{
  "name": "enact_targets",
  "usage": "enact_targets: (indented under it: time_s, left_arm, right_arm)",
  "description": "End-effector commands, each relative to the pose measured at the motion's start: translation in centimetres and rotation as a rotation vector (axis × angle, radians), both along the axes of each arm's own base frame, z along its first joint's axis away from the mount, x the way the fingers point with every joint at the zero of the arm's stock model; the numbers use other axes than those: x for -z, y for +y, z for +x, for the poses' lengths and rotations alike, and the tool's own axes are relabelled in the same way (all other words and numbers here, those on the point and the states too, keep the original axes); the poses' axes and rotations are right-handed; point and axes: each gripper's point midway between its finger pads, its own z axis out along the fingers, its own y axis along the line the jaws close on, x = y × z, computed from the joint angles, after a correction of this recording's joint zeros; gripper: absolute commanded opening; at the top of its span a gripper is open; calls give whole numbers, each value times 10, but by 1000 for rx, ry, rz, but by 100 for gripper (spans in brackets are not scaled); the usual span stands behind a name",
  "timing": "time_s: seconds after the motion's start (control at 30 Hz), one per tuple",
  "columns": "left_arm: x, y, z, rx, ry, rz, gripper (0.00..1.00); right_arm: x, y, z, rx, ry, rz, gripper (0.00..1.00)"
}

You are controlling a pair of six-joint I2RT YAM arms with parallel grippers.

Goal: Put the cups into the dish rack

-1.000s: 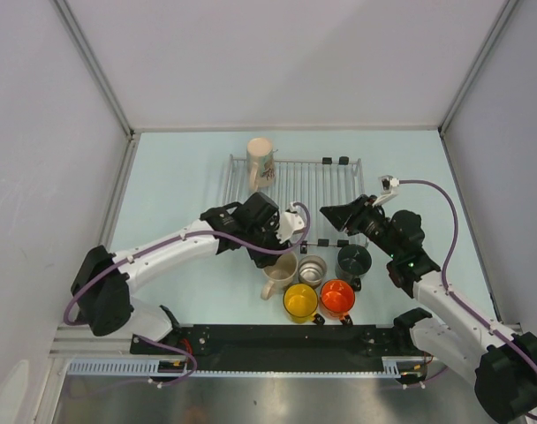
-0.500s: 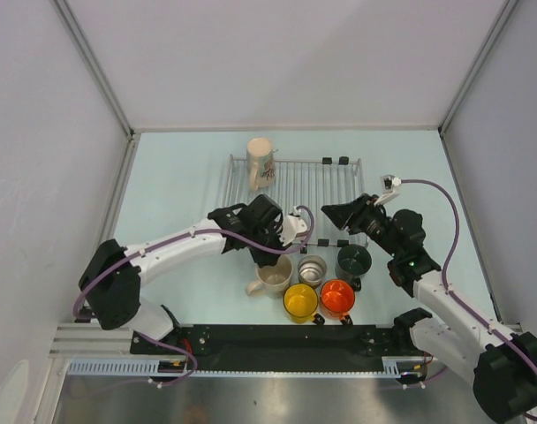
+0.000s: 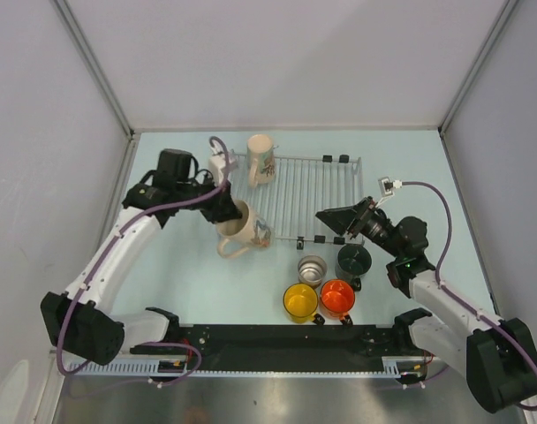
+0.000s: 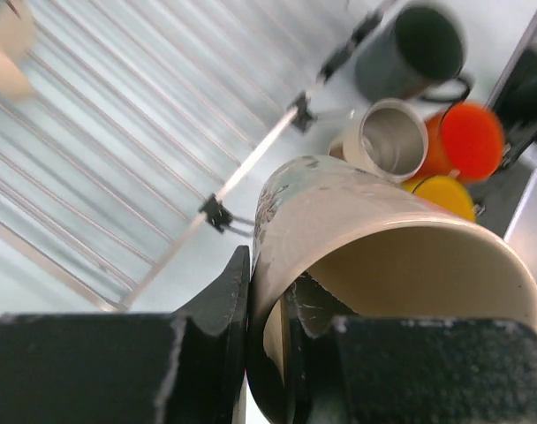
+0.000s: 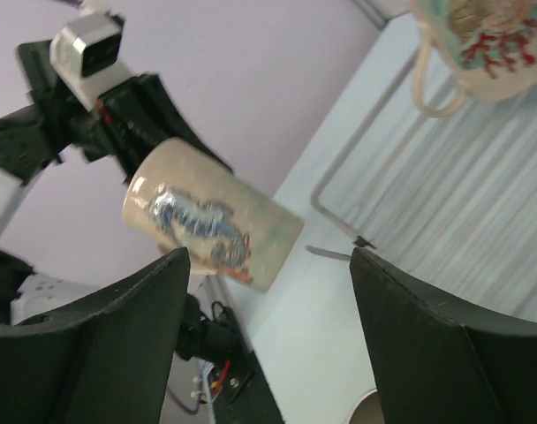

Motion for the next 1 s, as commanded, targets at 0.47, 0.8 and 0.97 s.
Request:
enact_targets:
  time_s: [0.47, 0.8, 0.97]
  left_arm:
    - [-132, -28, -16, 346, 117, -626, 0]
    - [-123, -29, -17, 338, 155, -649, 0]
    - [-125, -30, -13, 328, 149, -655, 0]
  right_arm:
    - [-35, 71, -81, -343, -194, 306, 95]
    - [-59, 101, -99, -445, -325, 302, 100]
    - [-64, 99, -113, -488, -408, 278, 100]
